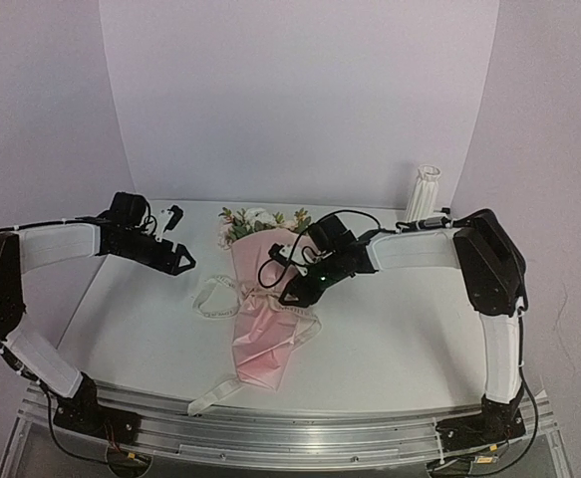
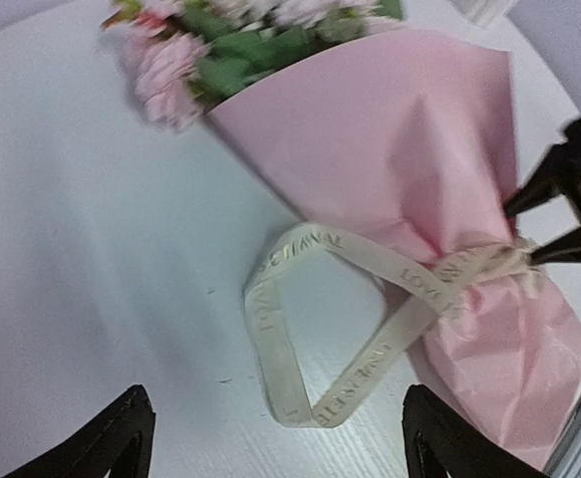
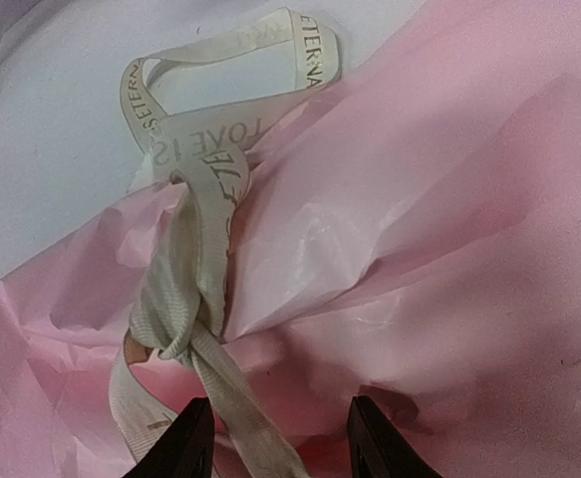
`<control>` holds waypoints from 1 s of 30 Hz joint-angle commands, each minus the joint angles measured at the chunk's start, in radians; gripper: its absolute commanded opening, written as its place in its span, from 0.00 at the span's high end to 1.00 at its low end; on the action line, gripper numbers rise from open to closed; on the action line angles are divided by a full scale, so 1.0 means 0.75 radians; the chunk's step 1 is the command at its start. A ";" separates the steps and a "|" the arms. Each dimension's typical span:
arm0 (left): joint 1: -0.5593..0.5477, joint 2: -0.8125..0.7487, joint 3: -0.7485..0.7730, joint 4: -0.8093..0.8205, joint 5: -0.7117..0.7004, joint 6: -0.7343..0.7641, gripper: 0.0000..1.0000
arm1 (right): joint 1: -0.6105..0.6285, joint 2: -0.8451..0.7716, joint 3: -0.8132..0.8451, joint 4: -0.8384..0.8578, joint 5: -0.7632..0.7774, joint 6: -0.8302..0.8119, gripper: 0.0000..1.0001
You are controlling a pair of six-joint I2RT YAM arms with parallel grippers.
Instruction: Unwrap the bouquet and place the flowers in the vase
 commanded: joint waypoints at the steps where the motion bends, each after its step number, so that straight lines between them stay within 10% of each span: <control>1: -0.065 -0.003 0.107 0.080 0.022 0.362 0.30 | -0.002 0.031 0.096 -0.043 -0.034 -0.106 0.54; 4: -0.270 -0.093 -0.015 0.213 0.142 0.848 0.61 | -0.002 0.052 0.133 -0.043 -0.030 -0.110 0.65; 7: -0.360 -0.074 -0.028 0.249 0.328 1.125 0.68 | -0.002 0.055 0.135 -0.047 -0.040 -0.116 0.75; 30: -0.503 0.432 0.208 0.311 0.331 1.303 0.72 | -0.004 0.062 0.094 -0.027 -0.088 0.021 0.94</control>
